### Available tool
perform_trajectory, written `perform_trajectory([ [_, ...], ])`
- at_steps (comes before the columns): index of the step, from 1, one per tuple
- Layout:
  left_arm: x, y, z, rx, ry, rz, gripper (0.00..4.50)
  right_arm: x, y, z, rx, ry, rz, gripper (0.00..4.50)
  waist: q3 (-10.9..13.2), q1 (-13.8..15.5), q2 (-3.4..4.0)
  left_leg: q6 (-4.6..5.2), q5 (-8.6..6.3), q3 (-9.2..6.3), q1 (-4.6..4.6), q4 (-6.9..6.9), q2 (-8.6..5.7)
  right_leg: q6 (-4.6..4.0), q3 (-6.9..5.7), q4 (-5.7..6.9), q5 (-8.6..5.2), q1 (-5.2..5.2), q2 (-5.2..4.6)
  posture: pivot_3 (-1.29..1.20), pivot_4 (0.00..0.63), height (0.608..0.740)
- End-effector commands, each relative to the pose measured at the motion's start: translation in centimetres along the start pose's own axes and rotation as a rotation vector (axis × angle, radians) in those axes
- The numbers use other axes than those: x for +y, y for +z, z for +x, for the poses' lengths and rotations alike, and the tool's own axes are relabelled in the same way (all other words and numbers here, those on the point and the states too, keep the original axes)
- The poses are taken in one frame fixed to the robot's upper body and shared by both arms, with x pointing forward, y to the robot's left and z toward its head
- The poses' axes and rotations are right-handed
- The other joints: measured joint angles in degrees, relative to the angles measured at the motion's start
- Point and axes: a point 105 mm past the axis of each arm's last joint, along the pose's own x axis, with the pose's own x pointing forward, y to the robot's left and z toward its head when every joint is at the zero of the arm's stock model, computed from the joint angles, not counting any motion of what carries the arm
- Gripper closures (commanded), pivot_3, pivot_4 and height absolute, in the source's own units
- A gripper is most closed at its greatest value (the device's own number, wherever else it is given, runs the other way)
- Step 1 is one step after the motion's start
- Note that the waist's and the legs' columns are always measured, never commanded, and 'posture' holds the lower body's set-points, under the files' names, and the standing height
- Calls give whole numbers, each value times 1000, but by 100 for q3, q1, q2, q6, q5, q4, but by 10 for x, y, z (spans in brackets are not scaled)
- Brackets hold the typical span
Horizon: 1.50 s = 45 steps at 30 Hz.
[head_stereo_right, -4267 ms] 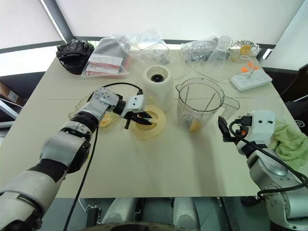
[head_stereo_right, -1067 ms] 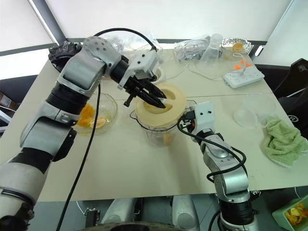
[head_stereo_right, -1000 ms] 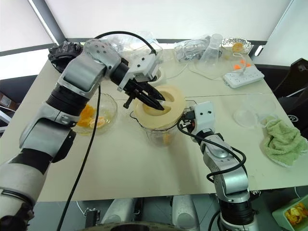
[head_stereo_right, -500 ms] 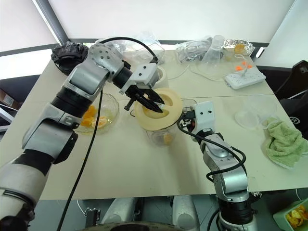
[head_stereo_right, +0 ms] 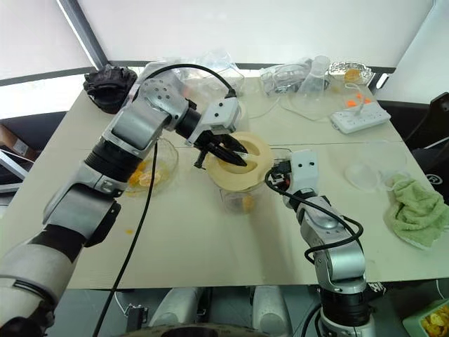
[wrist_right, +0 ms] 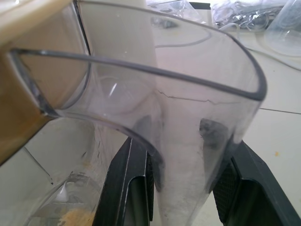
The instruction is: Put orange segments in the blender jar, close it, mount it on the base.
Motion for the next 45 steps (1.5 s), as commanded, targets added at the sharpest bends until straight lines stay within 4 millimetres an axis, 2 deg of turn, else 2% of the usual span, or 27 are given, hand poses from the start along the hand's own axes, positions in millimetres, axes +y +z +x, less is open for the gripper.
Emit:
perform_trajectory([
  [1,-1,-62,11,226,130,-150,4211,11,40,-5,-171,66,-35,3519,-1,19,1,0,0,0,16,0,2,6,0,-2,-20,16,0,0,150,740],
  [14,-3,-82,10,272,331,-327,4211,14,45,1,-204,91,-41,3519,-41,33,9,-1,0,-6,48,-2,5,4,1,-6,-25,32,-1,0,150,740],
  [24,-13,-90,11,328,434,-601,4211,19,45,4,-210,107,-44,3519,-66,27,10,-2,-1,-13,50,-3,5,5,1,-13,-27,28,-1,0,150,740],
  [28,-14,-88,9,321,445,-597,4211,19,44,5,-209,111,-43,3519,-67,18,12,-4,-2,-14,50,-7,6,5,1,-18,-28,27,-2,0,150,740],
  [32,-5,-82,5,291,480,-496,4211,21,44,6,-207,119,-44,3519,-68,19,14,-5,-3,-15,48,-14,6,4,1,-30,-28,25,-3,0,150,740],
  [37,0,-74,3,251,504,-472,4211,19,44,7,-208,122,-48,3519,-68,23,14,-7,-4,-18,41,-22,6,4,2,-61,-27,27,-3,0,150,740],
  [42,4,-71,1,214,531,-413,1829,21,44,8,-207,135,-56,3519,-66,2,11,-8,-5,-19,35,-30,7,4,4,-73,-27,23,-5,0,150,740],
  [45,8,-61,-1,152,543,-386,1829,21,44,8,-207,137,-59,3519,-66,31,11,-8,-3,-16,34,-64,4,5,4,-83,-25,12,-6,0,150,740],
])
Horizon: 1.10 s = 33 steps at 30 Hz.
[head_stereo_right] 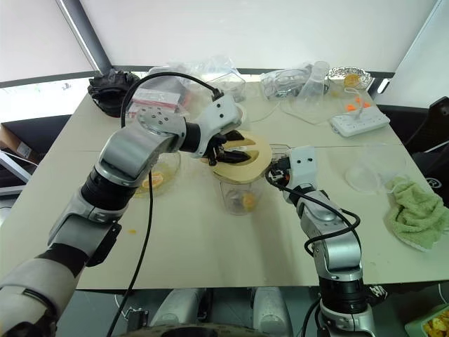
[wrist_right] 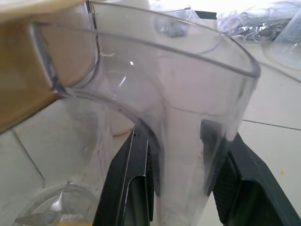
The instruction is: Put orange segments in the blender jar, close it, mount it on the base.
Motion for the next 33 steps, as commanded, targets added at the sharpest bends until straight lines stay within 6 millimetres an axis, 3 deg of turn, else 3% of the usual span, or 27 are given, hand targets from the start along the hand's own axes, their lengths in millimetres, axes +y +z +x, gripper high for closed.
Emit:
perform_trajectory([
  [1,16,-46,4,132,113,-72,1829,20,41,-4,-179,95,-45,3519,0,19,-1,-2,2,1,0,-16,-1,0,-1,-7,2,-1,1,0,150,740],
  [6,18,-7,-2,-66,110,-44,1829,19,39,-6,-174,92,-45,3519,2,13,-1,-5,6,3,-33,-42,-3,5,-1,-8,20,-27,3,0,150,740],
  [9,18,7,-7,-140,100,-67,1829,18,38,-6,-174,90,-43,3519,3,20,-1,-19,16,3,-88,-39,-4,4,-1,1,24,-82,5,0,150,740],
  [14,16,29,-21,-319,54,-108,1829,18,36,-6,-172,87,-39,3519,32,3,-4,-21,17,4,-93,-40,-7,4,-1,1,24,-89,4,0,150,740],
  [21,48,48,-57,-569,143,-346,1829,17,36,-8,-169,86,-39,3519,79,-104,-11,-23,18,3,-106,-44,-6,3,-1,12,25,-108,8,0,150,740],
  [27,58,37,-96,-590,215,-366,1829,11,41,-10,-173,81,-41,3519,88,-135,-11,-23,18,5,-109,-47,-8,3,-1,12,25,-114,7,0,150,740],
  [33,52,-7,-123,-497,327,-336,1829,-8,53,-13,-192,29,-17,3519,89,-127,-9,-38,27,5,-109,-53,-6,-1,2,21,27,-120,7,0,150,740],
])
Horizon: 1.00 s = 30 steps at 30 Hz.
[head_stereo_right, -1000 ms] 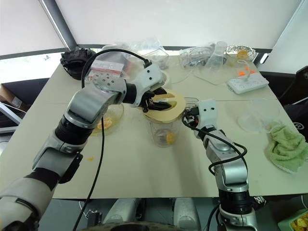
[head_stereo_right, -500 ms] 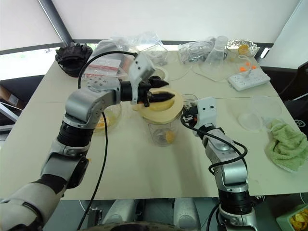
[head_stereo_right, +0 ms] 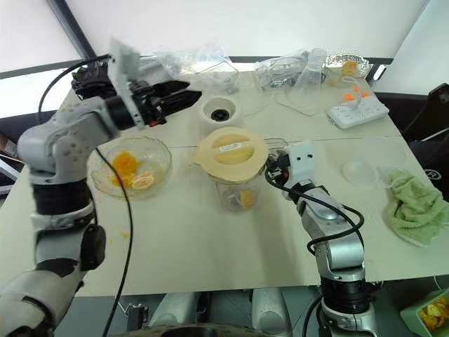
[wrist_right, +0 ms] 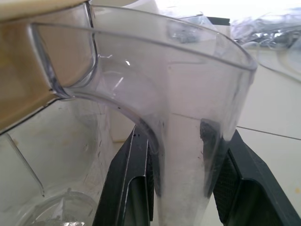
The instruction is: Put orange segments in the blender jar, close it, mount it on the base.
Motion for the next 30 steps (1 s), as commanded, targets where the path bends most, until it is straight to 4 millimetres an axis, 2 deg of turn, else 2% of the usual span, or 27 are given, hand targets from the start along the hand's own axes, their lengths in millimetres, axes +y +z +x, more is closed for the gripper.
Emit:
perform_trajectory([
  [1,-2,-2,-16,-25,40,63,1829,-9,40,-8,-137,-14,-6,3519,2,18,-2,0,0,0,0,1,0,-1,0,0,1,0,-1,0,150,740],
  [4,9,-21,-38,-7,149,87,1829,-17,59,-10,-164,-34,11,3519,5,20,-6,-5,3,-1,-2,2,0,-7,1,0,6,0,-2,0,150,740],
  [6,7,-27,-42,0,160,103,1829,-22,66,-11,-167,-42,13,3519,7,11,-5,-8,5,-1,-3,2,2,-12,2,1,9,-5,-2,0,150,740],
  [8,13,-36,-47,25,237,223,1829,-31,81,-11,-182,-49,7,3519,8,16,-6,-10,6,-3,-4,0,5,-16,0,1,10,-6,2,0,150,740],
  [9,29,-34,-52,10,336,265,1829,-34,90,-9,-191,-54,4,3519,9,20,-4,-10,6,-2,-4,0,5,-17,0,1,11,-6,1,0,150,740],
  [10,55,-21,-61,-49,475,294,1829,-37,101,-7,-204,-59,-1,3519,11,34,-7,-11,6,0,-3,1,5,-18,0,2,12,-5,1,0,150,740],
  [11,71,-11,-67,-96,566,300,1829,-41,108,-6,-209,-62,-4,3519,13,47,-8,-14,8,-2,-4,2,5,-21,-1,1,13,-5,2,0,150,740],
  [13,85,1,-70,-142,601,284,1829,-46,121,-4,-217,-61,-12,3519,19,50,-16,-22,16,-1,-7,6,1,-28,-4,1,18,-8,6,0,150,740],
  [15,71,-4,-60,-107,456,249,1829,-56,139,1,-222,-65,-26,3519,18,22,-18,-22,16,-2,-10,8,1,-30,-6,-3,20,-8,13,0,150,740],
  [18,38,-28,-47,-18,246,231,1829,-65,174,13,-259,-67,-42,3519,18,-8,-15,-15,12,11,-14,2,0,-28,-2,-3,21,-14,1,0,150,740],
  [21,26,-37,-43,8,189,234,1829,-67,186,18,-270,-57,-49,3519,18,-7,-18,-36,23,18,-75,6,5,-28,6,6,21,-85,0,0,150,740],
  [24,9,-52,-29,2,158,186,1829,-65,216,34,-322,-38,-43,3519,22,-20,-15,-54,35,25,-97,4,2,-30,8,19,22,-116,4,0,150,740],
  [30,6,-53,-27,0,160,179,1829,-66,221,39,-328,-32,-47,3519,22,11,-17,-37,25,23,-96,11,3,-31,13,47,22,-121,2,0,150,740],
])
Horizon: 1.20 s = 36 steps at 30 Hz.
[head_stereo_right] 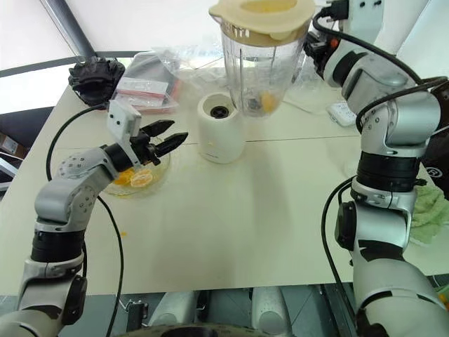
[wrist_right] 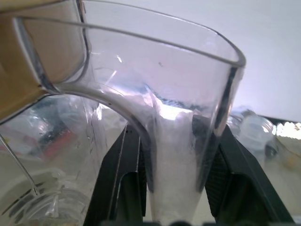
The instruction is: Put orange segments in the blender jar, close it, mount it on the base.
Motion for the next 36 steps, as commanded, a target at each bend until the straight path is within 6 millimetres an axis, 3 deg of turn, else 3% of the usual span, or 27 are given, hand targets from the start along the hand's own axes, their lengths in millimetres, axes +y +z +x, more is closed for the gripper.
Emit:
perform_trajectory([
  [1,0,11,-4,-30,6,27,1829,-2,29,-4,-106,-3,-24,3519,0,4,0,0,0,-1,0,2,0,0,0,4,0,0,0,0,150,740],
  [3,-9,8,3,-63,37,-7,1829,16,56,26,-164,11,21,3519,2,-27,3,0,1,0,0,8,-1,-3,0,9,3,0,-1,0,150,740],
  [5,-14,7,6,-86,59,-28,1829,32,73,42,-192,30,39,3519,17,-128,16,0,4,30,15,12,-6,-13,25,16,18,-3,0,0,150,740],
  [8,-17,8,7,-93,69,-28,1829,36,78,51,-202,31,41,3519,24,-152,3,7,23,23,13,-4,5,-16,31,20,28,-15,23,0,150,740],
  [12,-24,5,7,-95,71,-10,1829,56,85,71,-220,67,62,3519,23,-147,3,-20,39,20,12,-8,10,-21,31,18,27,-15,29,0,150,740],
  [18,-24,6,5,-103,90,1,1829,71,71,87,-191,96,81,3519,23,-145,3,-16,37,26,12,-4,6,-21,40,20,30,-16,25,0,150,740],
  [22,-23,8,4,-108,103,3,1829,73,48,93,-141,94,52,3519,23,-147,3,-25,42,27,8,-6,6,-21,41,19,30,-22,25,0,150,740],
  [36,-22,6,3,-94,107,14,1829,79,9,83,-48,113,46,3519,23,-170,3,-26,42,27,8,-3,7,-21,43,26,30,-25,26,0,150,740],
])
